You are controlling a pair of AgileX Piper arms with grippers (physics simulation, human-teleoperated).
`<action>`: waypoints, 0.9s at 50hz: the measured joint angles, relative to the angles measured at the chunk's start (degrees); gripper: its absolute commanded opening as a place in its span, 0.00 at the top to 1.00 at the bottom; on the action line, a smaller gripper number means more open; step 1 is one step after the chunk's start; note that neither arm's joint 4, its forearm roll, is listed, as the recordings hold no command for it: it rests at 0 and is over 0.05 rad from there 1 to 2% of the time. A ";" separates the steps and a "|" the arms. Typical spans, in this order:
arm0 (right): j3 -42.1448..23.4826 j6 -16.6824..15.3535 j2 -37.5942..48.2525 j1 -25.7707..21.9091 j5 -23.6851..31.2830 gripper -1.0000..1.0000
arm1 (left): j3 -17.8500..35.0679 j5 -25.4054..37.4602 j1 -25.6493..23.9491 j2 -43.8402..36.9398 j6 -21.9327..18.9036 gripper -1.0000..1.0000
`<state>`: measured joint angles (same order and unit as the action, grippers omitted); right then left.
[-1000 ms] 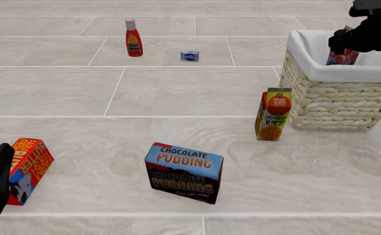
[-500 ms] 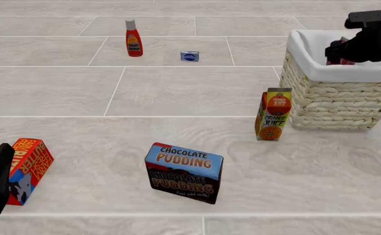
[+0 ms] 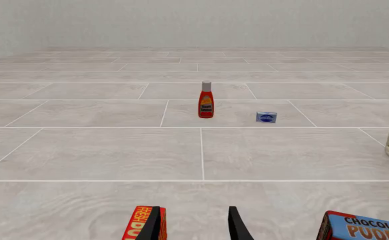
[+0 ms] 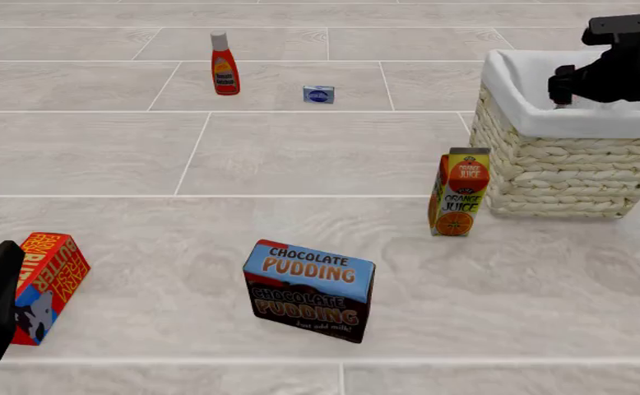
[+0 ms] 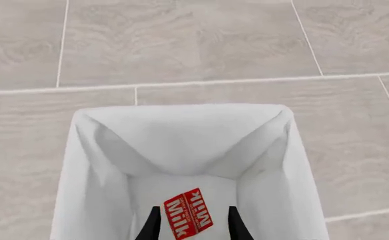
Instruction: Pick the milk and place it in the basket.
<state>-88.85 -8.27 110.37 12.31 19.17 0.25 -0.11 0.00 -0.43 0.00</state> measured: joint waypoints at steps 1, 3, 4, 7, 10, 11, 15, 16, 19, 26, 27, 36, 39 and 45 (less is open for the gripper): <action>-0.01 -0.01 -0.08 0.01 0.02 0.00 | 0.00 0.00 0.00 0.00 0.00 0.00; -0.04 -0.03 -0.27 0.03 0.07 0.00 | 0.00 0.00 0.00 0.00 0.00 0.00; -0.05 -0.04 -0.36 0.04 0.10 0.00 | 0.00 0.00 0.00 0.00 0.00 0.00; -0.08 -0.09 -0.65 0.07 0.21 0.00 | 0.00 0.00 0.00 0.00 0.00 0.00; -0.09 -0.14 -0.98 0.10 0.34 0.00 | 0.00 0.00 0.00 0.00 0.00 0.00; -0.08 -0.16 -1.11 0.11 0.38 0.00 | 0.00 0.00 0.00 0.00 0.00 0.00; 0.04 -0.23 -1.69 0.13 0.53 0.00 | 0.00 0.00 0.00 0.00 0.00 0.00; 0.07 -0.25 -1.85 0.13 0.57 0.00 | 0.00 0.00 0.00 0.00 0.00 0.00; 0.20 -0.31 -2.38 0.15 0.70 0.00 | 0.00 0.00 0.00 0.00 0.00 0.00; 0.53 -0.55 -3.95 0.12 1.03 0.00 | 0.00 0.00 0.00 0.00 0.00 0.00; 0.59 -0.59 -4.19 0.10 1.07 0.00 | 0.00 0.00 0.00 0.00 0.00 0.00; 1.30 -0.98 -6.33 -0.02 1.13 0.00 | 0.00 0.00 0.00 0.00 0.00 0.00; 1.76 -1.07 -7.14 -0.05 0.97 0.00 | 0.00 0.00 0.00 0.00 0.00 0.00; 2.91 -1.17 -8.95 0.02 0.48 0.00 | 0.00 0.00 0.00 0.00 0.00 0.00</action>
<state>-85.94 -9.44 101.43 12.33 19.65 0.25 -0.11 0.00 -0.43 0.00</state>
